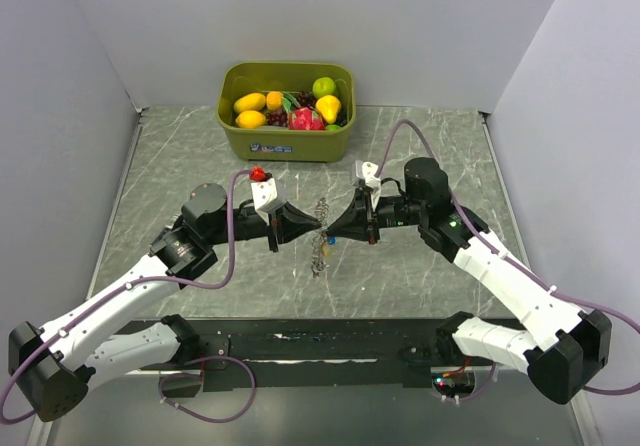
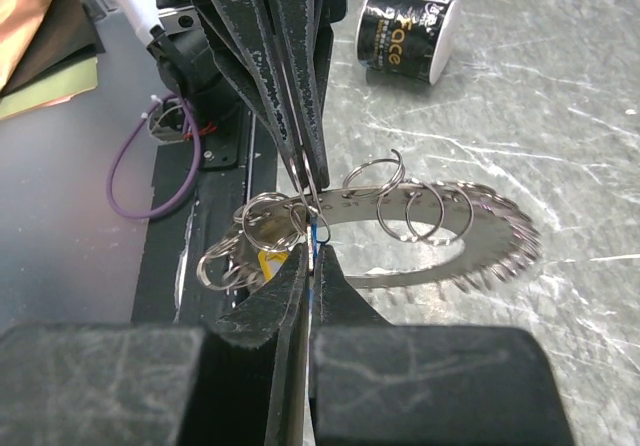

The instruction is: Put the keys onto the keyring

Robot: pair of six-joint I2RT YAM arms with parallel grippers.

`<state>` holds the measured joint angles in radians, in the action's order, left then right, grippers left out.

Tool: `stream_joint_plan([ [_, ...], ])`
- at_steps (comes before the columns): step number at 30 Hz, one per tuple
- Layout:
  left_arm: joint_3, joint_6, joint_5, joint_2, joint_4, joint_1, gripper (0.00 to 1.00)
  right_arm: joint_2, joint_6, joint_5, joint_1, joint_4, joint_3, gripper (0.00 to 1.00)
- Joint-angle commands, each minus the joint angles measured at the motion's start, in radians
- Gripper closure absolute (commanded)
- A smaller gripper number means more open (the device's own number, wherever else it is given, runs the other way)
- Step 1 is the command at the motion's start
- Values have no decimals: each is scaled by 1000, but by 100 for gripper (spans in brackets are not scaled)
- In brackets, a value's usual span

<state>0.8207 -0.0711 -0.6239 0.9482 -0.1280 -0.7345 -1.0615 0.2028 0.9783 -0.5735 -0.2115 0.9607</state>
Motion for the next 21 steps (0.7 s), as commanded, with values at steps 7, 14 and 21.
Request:
stream_joint_plan([
  [7, 9, -21, 6, -34, -127, -2, 99, 12, 9, -24, -14, -25, -8, 100],
  [14, 3, -3, 27, -49, -93, -2, 99, 170, -66, -191, -14, 116, -100, 59],
  [21, -8, 2, 39, -66, -78, -2, 99, 244, -80, -242, -12, 170, -145, 23],
])
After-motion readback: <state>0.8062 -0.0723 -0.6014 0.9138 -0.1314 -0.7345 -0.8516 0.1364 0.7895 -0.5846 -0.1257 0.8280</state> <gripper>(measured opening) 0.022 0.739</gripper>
